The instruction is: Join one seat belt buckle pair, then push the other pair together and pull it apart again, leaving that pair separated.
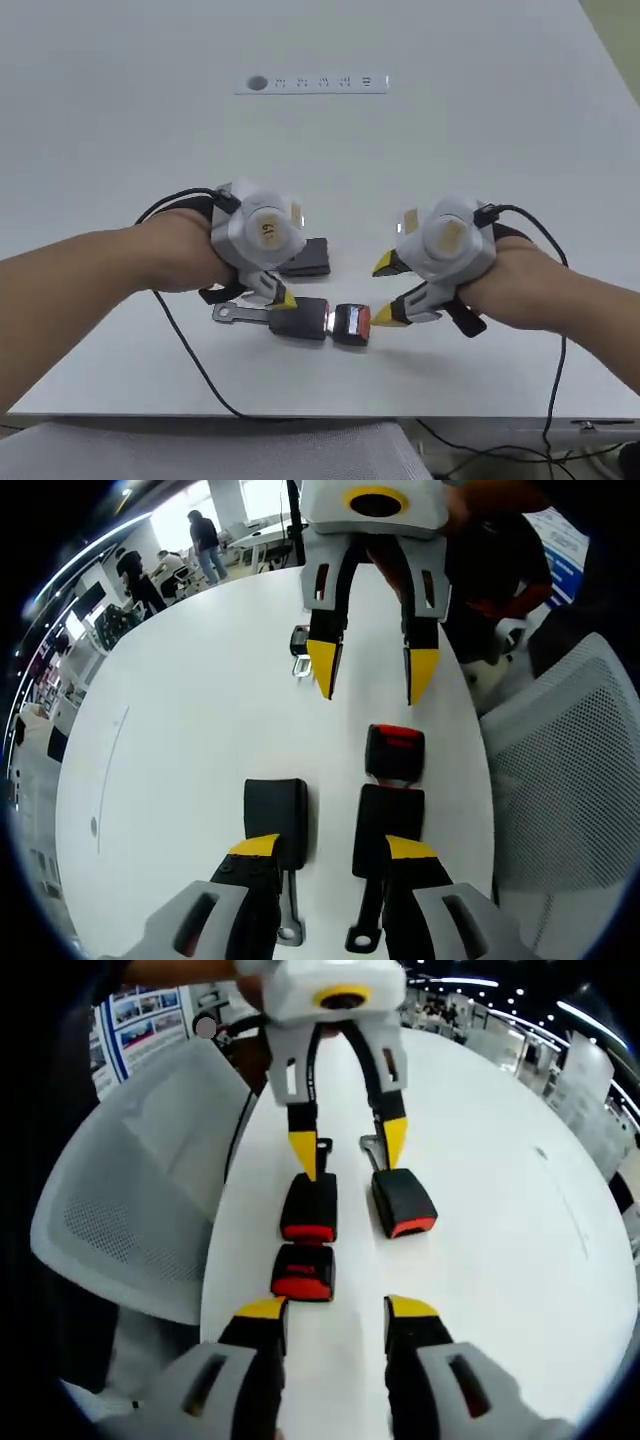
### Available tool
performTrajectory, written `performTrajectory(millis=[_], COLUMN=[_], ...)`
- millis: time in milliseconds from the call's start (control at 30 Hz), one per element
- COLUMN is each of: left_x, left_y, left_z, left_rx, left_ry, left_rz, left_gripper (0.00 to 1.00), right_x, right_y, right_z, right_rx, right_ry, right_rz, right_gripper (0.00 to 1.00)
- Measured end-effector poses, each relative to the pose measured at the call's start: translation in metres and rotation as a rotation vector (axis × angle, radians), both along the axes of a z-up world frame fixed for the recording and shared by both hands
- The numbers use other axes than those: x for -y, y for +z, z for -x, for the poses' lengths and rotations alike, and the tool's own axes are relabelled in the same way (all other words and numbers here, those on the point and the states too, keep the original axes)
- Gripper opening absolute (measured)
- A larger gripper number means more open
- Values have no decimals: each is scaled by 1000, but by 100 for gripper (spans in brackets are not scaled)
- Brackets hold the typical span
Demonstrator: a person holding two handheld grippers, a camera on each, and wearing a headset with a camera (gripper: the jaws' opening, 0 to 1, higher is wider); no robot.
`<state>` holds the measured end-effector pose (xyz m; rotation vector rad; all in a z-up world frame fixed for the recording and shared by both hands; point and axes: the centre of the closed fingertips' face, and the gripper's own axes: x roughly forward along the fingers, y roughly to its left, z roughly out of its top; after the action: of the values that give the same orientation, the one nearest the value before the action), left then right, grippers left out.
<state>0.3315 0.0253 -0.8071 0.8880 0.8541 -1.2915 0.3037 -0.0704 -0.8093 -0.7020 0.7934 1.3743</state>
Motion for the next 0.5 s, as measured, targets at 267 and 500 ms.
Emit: performTrajectory(millis=[267,500], left_x=[1,1], left_y=[-9,-17], left_z=[-26,-42], left_rx=[7,8], left_ry=[-11,-15], left_rz=[-21,-48], left_gripper=[41,42], right_x=[54,88], right_y=[-7,-11], right_z=[-34,-54], right_rx=[20,17], right_ry=[-46,-54], right_rz=[38,66], right_gripper=[39,38])
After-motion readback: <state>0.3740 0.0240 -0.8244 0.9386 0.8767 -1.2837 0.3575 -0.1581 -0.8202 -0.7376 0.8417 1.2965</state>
